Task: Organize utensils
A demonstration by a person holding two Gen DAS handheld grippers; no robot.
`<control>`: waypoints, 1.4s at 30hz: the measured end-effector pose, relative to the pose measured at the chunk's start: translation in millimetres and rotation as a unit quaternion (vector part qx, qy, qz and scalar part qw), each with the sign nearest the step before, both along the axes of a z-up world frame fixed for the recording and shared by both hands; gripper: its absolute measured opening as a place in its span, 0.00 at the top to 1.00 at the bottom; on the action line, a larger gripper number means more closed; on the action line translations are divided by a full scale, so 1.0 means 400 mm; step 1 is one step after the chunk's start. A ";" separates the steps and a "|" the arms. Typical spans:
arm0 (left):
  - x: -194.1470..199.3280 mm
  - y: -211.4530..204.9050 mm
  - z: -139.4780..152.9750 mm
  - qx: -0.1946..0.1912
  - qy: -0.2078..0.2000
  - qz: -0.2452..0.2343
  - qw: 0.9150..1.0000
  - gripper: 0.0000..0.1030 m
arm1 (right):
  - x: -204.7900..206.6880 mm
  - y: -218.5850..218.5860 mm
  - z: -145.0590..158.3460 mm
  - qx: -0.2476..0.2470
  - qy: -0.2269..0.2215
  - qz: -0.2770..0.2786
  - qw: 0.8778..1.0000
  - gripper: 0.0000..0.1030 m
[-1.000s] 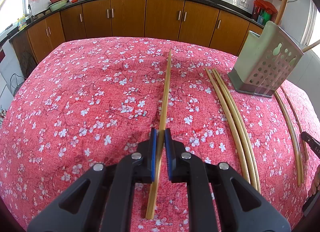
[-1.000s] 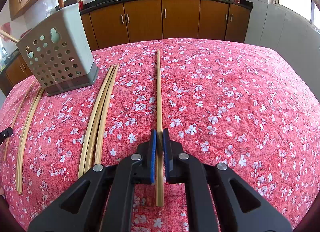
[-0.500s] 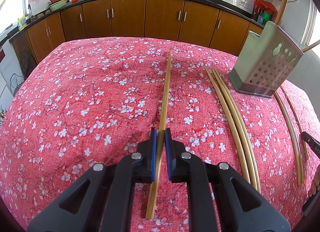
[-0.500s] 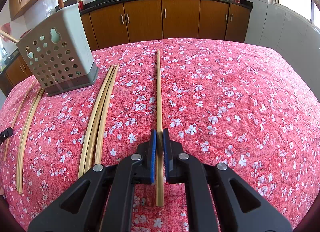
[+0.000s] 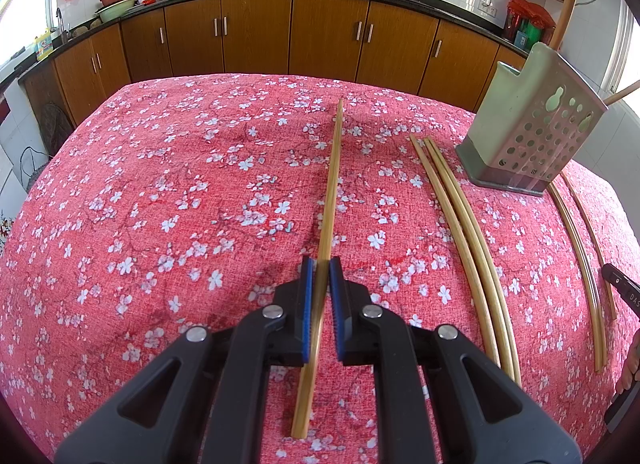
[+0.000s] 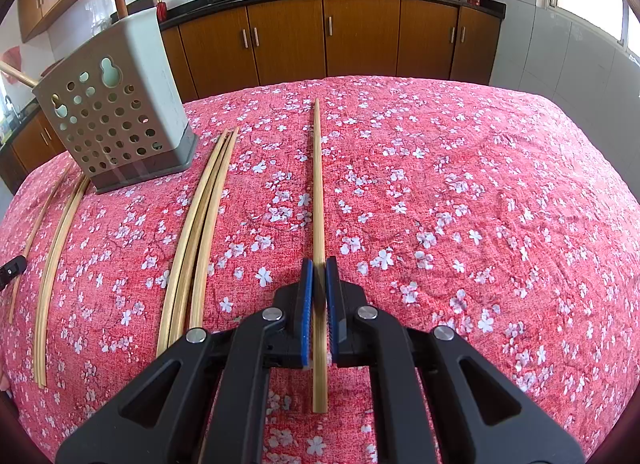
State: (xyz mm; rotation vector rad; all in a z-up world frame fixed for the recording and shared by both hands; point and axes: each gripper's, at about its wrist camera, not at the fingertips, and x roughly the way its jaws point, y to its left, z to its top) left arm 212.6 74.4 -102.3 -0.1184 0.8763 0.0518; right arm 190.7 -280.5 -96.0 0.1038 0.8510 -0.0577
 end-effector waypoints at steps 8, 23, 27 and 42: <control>0.000 0.000 0.000 0.000 0.000 0.000 1.000 0.88 | 0.000 0.000 0.000 0.000 0.000 0.000 1.000 0.93; -0.045 -0.004 0.006 0.022 0.003 -0.013 1.000 0.85 | -0.027 0.008 0.001 0.000 0.000 0.006 1.000 0.92; -0.064 -0.011 0.003 0.036 0.005 -0.016 0.999 0.85 | -0.034 0.014 0.001 -0.001 -0.001 0.008 1.000 0.92; -0.129 0.003 0.294 -0.010 -0.159 -0.007 0.987 0.94 | -0.113 0.001 0.266 0.005 -0.166 -0.011 0.986 0.93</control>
